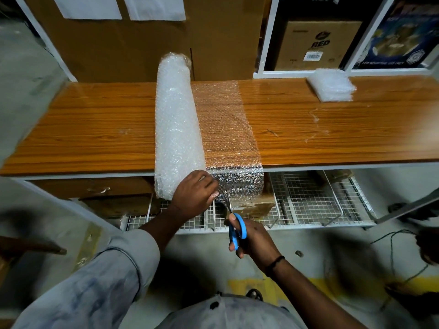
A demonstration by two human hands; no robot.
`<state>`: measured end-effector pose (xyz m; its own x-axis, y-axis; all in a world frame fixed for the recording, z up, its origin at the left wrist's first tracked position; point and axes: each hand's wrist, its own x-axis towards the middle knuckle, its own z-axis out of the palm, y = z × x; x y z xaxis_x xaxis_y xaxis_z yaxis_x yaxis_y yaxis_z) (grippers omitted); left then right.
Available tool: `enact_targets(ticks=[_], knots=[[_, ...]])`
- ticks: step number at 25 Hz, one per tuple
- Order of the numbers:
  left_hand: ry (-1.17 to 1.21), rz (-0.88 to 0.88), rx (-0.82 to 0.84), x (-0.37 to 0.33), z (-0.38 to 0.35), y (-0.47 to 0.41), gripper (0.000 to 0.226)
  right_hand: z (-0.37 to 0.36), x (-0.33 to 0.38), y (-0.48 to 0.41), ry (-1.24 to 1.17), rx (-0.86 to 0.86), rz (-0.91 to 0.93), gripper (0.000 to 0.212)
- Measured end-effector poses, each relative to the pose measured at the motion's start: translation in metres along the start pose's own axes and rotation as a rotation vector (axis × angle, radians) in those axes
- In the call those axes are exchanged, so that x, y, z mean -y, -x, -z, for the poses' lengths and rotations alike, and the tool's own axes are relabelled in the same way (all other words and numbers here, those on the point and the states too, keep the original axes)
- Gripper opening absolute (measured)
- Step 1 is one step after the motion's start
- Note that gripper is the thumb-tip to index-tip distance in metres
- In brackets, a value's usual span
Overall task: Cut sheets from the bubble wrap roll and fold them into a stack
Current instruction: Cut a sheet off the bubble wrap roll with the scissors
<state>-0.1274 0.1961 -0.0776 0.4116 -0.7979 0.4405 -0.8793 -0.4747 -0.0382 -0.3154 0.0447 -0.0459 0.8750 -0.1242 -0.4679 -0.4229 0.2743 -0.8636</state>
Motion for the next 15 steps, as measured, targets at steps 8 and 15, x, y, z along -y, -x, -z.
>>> enact_targets(ticks=[8,15], knots=[[0.058,0.132,-0.048,-0.003,0.001,0.003,0.019,-0.013,-0.021,0.012,0.055,-0.039,-0.004,0.08],[0.137,0.212,-0.002,-0.007,0.008,0.005,0.019,-0.023,-0.028,0.016,0.083,-0.045,0.002,0.085]])
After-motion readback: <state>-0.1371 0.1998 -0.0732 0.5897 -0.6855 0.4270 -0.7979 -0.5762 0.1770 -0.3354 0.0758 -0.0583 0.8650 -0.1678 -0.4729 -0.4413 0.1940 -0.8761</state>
